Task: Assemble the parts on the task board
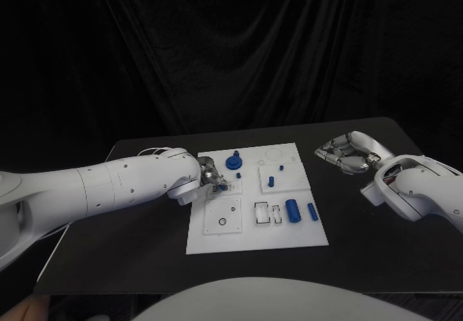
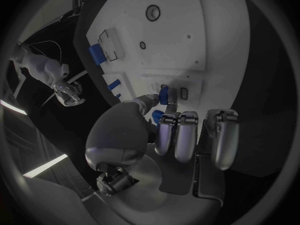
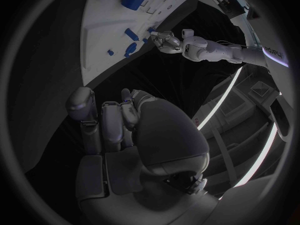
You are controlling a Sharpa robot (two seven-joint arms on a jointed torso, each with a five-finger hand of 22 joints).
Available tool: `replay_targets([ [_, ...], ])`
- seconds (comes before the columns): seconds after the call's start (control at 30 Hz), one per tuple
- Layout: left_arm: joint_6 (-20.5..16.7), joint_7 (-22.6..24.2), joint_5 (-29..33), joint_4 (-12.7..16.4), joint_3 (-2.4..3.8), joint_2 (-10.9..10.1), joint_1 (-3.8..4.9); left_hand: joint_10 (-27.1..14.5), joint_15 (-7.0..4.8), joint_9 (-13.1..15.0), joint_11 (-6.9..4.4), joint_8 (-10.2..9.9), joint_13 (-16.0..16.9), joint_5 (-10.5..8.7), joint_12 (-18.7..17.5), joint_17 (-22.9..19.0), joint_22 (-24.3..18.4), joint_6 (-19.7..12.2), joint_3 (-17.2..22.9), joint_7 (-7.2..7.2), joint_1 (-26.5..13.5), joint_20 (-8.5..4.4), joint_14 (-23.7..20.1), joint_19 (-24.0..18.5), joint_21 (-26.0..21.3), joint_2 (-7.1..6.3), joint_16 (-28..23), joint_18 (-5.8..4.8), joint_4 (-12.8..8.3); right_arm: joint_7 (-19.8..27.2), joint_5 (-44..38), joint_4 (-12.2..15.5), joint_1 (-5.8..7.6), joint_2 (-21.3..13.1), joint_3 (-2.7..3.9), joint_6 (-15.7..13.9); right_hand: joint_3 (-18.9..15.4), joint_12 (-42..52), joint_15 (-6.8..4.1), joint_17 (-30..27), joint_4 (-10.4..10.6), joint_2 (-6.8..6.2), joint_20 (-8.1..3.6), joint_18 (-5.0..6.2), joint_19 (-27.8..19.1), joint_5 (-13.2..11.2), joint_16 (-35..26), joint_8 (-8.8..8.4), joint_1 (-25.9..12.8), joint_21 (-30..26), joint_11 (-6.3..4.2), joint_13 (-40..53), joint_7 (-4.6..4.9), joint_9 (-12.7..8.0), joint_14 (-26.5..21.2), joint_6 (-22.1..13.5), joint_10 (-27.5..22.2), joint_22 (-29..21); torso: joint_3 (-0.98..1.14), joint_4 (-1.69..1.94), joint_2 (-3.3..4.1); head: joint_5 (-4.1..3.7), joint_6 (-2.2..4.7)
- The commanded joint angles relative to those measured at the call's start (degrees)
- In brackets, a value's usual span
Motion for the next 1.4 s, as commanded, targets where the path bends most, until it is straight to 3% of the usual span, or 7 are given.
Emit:
replay_targets([
  [0.03,0.26,0.85,0.14,0.19,0.01,0.11,-0.20,5.84,-0.42,0.02,-0.43,0.18,15.09,-0.25,0.20,15.09,9.81,0.46,0.00,-0.08,-0.17,-0.39,5.85,0.99,-0.25,0.43,0.37,0.96,0.42,-0.96,-0.01,0.07,-0.20,-0.02,0.04,0.38,0.43,-0.43,0.09,-0.13,-0.09,-0.19,-0.08,1.09,-0.46,0.34,-0.41,-0.32,0.66,-0.34,0.02,-0.11,0.21,-0.10,-0.50,-0.15,-0.42,6.41,0.01,0.00,0.00,0.03,-0.01],
  [0.67,-0.11,1.72,0.14,-0.67,0.01,0.89,-0.78,5.84,-0.55,0.00,-0.51,-0.10,15.09,-0.80,0.20,15.09,9.33,0.44,0.03,-0.12,-0.30,-0.51,5.85,0.53,-0.65,0.57,0.37,1.12,0.72,-1.14,-0.01,-0.02,-0.26,-0.01,0.04,0.54,0.48,-0.48,0.09,-0.22,-0.11,-0.19,-0.08,1.13,-0.54,0.39,-0.48,-0.33,0.69,-0.53,0.03,-0.19,0.22,-0.11,-0.55,-0.18,-0.49,6.36,0.01,-0.02,-0.01,-0.05,-0.01],
  [0.8,0.09,1.71,0.14,-0.83,0.01,1.08,-0.87,5.84,-0.63,0.03,-0.57,-0.42,15.09,-3.04,0.20,15.09,9.24,0.57,-0.22,-0.16,-0.51,-0.62,5.85,0.45,-0.79,0.67,0.37,1.15,1.21,-1.20,-0.01,-0.03,-0.27,0.00,0.04,0.61,0.53,-0.51,0.10,-0.25,-0.10,-0.19,-0.08,1.14,-0.57,0.43,-0.51,-0.36,0.70,-0.60,0.05,-0.23,0.25,-0.12,-0.57,-0.22,-0.52,6.35,0.01,-0.04,0.00,-0.01,-0.01],
  [0.83,0.26,1.63,0.14,-0.84,0.01,1.09,-0.88,5.84,-0.65,0.01,-0.57,-0.62,15.09,-4.65,0.20,15.09,9.21,0.64,-0.56,-0.15,-0.81,-0.65,5.85,0.42,-0.86,0.70,0.37,1.16,1.67,-1.22,-0.01,-0.03,-0.27,0.00,0.04,0.62,0.53,-0.51,0.10,-0.25,-0.10,-0.19,-0.08,1.14,-0.57,0.43,-0.51,-0.36,0.70,-0.60,0.05,-0.23,0.25,-0.12,-0.57,-0.22,-0.52,6.35,0.01,-0.02,-0.01,-0.03,-0.01],
  [1.03,1.84,0.85,0.14,-0.78,0.01,0.99,-0.97,5.84,-0.48,-0.43,-0.30,-2.04,15.09,-9.24,0.20,15.09,8.58,0.43,-2.98,0.17,-2.10,-0.52,5.85,-0.18,-1.50,0.36,0.37,1.36,3.70,-1.33,-0.01,-0.06,-0.27,-0.01,0.04,0.66,0.54,-0.48,0.11,-0.28,-0.05,-0.21,-0.07,1.13,-0.56,0.42,-0.53,-0.36,0.65,-0.60,0.08,-0.17,0.28,-0.13,-0.58,-0.24,-0.45,6.35,0.00,-0.01,-0.02,0.02,-0.01],
  [1.4,4.68,-0.81,0.14,-0.79,0.01,0.79,-1.10,5.84,-0.11,-1.06,0.13,-3.66,15.09,-11.42,0.20,15.09,7.96,0.01,-5.77,0.68,-2.78,-0.22,5.85,-0.79,-2.16,-0.35,0.37,1.58,4.81,-1.64,-0.01,-0.06,-0.27,-0.03,0.05,0.73,0.45,-0.46,0.15,-0.21,0.08,-0.46,-0.05,1.12,-0.53,0.40,-0.47,-0.37,0.46,-0.59,0.13,-0.15,0.33,-0.14,-0.53,-0.27,-0.41,6.36,0.01,-0.01,-0.01,0.12,-0.01],
])
